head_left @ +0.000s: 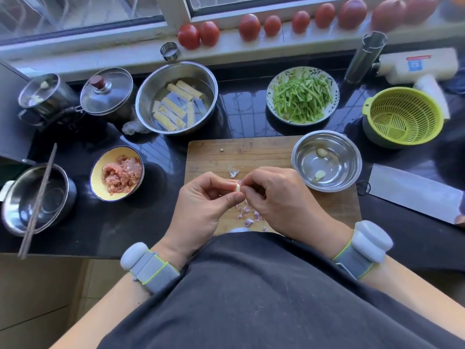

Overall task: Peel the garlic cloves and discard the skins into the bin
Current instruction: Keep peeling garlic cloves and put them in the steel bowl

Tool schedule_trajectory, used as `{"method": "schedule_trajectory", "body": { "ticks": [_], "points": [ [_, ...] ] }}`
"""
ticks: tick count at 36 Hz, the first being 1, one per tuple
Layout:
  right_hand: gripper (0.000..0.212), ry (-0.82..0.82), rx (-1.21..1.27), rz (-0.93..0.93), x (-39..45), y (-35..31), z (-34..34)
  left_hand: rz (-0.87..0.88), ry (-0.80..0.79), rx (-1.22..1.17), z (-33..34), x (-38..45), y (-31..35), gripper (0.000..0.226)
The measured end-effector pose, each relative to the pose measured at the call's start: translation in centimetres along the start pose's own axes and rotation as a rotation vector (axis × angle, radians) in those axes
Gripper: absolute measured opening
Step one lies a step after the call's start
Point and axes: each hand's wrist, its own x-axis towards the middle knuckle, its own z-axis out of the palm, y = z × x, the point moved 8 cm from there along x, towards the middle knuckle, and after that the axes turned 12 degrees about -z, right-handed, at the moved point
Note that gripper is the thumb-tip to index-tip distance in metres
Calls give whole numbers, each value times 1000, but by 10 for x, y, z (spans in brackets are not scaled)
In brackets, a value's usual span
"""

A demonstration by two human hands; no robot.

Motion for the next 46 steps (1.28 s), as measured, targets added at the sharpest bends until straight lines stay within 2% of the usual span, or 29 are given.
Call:
{"method": "schedule_trajectory", "body": {
  "ticks": [13, 24, 29, 32, 35, 37, 38, 39, 40, 41, 42, 43, 46],
  "points": [
    [9, 77, 62, 33, 1, 3, -2, -12, -21, -72, 2, 1, -2, 17],
    [16, 165, 241, 274, -10, 28, 0, -86, -14, -187, 1, 4, -11, 19],
    [13, 159, 256, 384, -16, 36, 2, -153, -14, -248, 0, 4, -14, 29],
    [18, 111, 167, 489, -19, 52, 5, -220, -21, -351, 0, 5, -20, 31],
    [26, -30, -6, 561, -26, 78, 24, -282, -19, -408, 1, 5, -27, 30],
    [32, -156, -120, 533, -32, 92, 41, -319, -24, -438, 1, 5, -29, 30],
    [27, -220, -165, 512, -34, 95, 49, -336, -30, -451, 2, 4, -30, 31],
    [12, -281, -185, 495, -37, 96, 53, -353, -37, -465, 3, 4, -30, 31],
    [14, -315, -184, 470, -39, 96, 57, -367, -40, -479, 2, 4, -31, 31],
    [32, -335, -184, 453, -41, 96, 59, -382, -40, -492, 2, 4, -31, 31],
    [40, -321, -174, 444, -40, 93, 57, -395, -39, -505, 1, 4, -32, 30],
    [37, -273, -173, 441, -39, 91, 53, -410, -39, -514, 1, 4, -33, 30],
    [15, -116, -117, 432, -29, 80, 39, -420, -26, -520, -1, 5, -34, 26]
  ]
}}
